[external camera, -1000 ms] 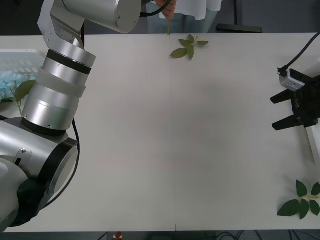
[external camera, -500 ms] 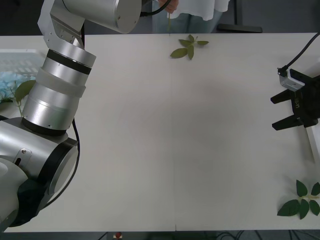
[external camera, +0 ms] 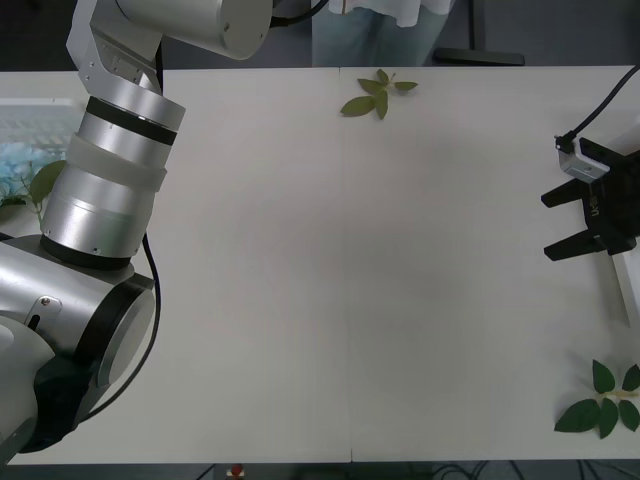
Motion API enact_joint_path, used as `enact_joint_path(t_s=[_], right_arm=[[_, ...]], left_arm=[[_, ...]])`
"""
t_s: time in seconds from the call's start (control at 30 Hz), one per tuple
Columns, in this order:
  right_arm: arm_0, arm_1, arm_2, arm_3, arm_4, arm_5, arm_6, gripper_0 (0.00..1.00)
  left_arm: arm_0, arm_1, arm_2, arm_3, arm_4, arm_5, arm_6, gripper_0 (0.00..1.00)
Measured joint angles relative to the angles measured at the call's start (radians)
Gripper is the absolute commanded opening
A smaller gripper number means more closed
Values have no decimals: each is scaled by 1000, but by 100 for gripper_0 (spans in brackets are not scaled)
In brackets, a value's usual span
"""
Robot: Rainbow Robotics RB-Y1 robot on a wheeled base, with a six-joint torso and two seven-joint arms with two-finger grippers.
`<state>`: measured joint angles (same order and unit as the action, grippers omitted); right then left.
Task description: Place the red flowers into the right box and the blue flowers into the left box. If a person shows an open palm, hand one flower to the person first, then continue sorting.
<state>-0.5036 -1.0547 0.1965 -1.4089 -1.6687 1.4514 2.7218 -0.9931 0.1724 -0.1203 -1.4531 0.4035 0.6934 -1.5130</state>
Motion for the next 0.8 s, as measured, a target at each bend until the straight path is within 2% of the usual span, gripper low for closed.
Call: enact_joint_path(t_s=[0.33,0.47,0.63,0.8], right_arm=[[0,0,0,0,0,0,0,90],[0,0,0,0,0,0,0,90],[0,0,0,0,0,0,0,90],[0,0,0,0,0,0,0,90]], left_arm=[[0,3,1,0,24,0,-52,100],[0,6,33,0,125,22,-241,100],[0,7,153,0,309,165,-420,100],[0,38,304,4,558,393,-775,100]])
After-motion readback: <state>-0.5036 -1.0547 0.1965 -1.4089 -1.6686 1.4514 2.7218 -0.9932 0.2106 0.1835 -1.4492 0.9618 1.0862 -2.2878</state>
